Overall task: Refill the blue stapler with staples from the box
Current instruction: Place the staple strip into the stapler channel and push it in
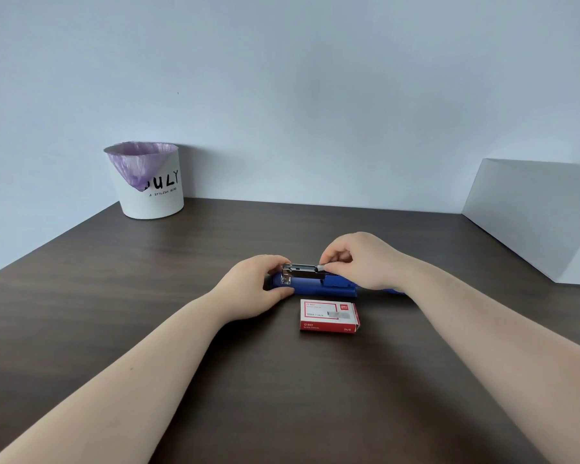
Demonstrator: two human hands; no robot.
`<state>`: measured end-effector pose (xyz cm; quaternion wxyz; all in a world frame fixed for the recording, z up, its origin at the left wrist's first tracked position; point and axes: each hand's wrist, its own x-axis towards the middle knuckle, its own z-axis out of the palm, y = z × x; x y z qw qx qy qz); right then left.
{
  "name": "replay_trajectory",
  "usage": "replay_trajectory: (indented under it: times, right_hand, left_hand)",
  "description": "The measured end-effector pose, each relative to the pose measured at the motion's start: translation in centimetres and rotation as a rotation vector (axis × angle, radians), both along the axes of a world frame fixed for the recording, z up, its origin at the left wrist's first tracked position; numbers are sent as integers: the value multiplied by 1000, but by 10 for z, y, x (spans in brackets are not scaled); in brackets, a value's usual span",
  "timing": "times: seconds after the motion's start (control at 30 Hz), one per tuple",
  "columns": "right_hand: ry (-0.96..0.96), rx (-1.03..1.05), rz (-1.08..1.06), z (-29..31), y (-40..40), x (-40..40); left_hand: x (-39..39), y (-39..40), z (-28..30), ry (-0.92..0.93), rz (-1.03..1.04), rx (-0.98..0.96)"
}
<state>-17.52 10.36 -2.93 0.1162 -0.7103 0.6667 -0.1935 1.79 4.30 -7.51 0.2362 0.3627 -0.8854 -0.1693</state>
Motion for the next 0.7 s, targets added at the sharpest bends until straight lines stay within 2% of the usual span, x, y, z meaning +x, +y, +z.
replay_trajectory:
  times: [0.33,0.47,0.6,0.7]
  right_hand:
    - [97,1,22,0,-5,3]
    - [25,20,7,-3,-6,0]
    - [-22,-120,-63,1,1,-5]
    - [138,-69,-51,-1,6,-8]
  left_hand:
    - [0,-1,-2,-1,0,10]
    - [0,-2,-2,3,-3,13]
    - [0,-3,-2,3,-4,17]
    - [1,-4,-3,6,-4,19]
